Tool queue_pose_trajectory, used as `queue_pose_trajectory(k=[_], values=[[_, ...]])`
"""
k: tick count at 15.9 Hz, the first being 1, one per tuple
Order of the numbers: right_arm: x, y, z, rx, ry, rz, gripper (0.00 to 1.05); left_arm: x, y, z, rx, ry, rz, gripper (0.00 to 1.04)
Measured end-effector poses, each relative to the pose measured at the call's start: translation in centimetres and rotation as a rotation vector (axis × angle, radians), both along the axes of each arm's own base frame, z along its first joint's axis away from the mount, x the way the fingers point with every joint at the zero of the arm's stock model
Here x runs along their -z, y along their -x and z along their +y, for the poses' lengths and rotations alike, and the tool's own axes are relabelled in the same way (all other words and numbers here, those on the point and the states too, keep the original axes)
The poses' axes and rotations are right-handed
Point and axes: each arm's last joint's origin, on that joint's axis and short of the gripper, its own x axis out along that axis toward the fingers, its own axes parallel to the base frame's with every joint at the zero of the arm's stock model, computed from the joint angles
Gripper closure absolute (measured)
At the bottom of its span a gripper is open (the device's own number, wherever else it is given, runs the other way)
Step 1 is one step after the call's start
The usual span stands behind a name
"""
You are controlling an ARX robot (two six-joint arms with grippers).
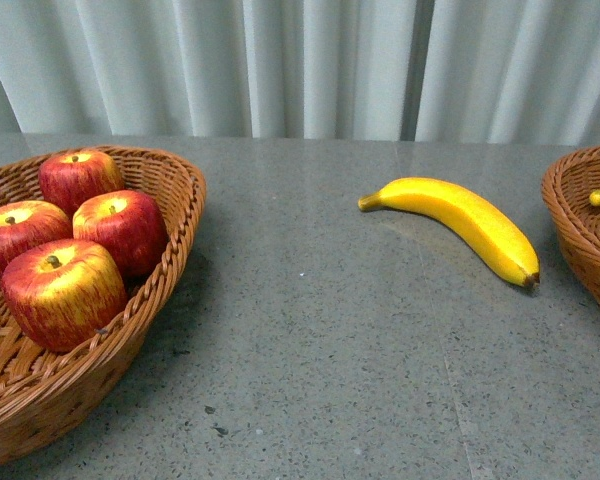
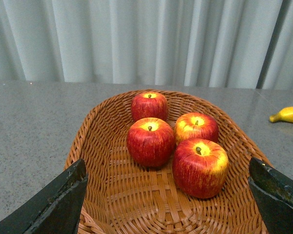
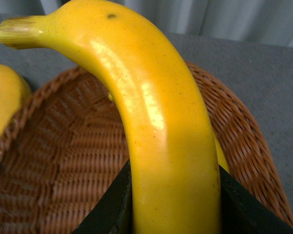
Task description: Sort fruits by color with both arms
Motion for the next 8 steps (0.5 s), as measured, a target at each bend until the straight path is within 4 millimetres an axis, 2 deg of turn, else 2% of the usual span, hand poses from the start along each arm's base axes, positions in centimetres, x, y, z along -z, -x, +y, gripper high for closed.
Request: queue_pose_trajectory(k=[3, 6, 8], values=[[1.7, 1.4, -1.4, 0.014, 0.025, 0.060, 0.70, 0.0, 0.0, 0.0, 0.000, 0.000, 0.000, 0.07], [1.4, 2.0, -1.5, -0.010, 0.034, 0.060, 0.69, 0.0, 0.0, 0.0, 0.000, 0.000, 0.000, 0.07], [1.1, 2.2, -1.4, -0.021, 0.033, 0.058, 0.51, 0.0, 0.0, 0.0, 0.000, 0.000, 0.000, 0.07]])
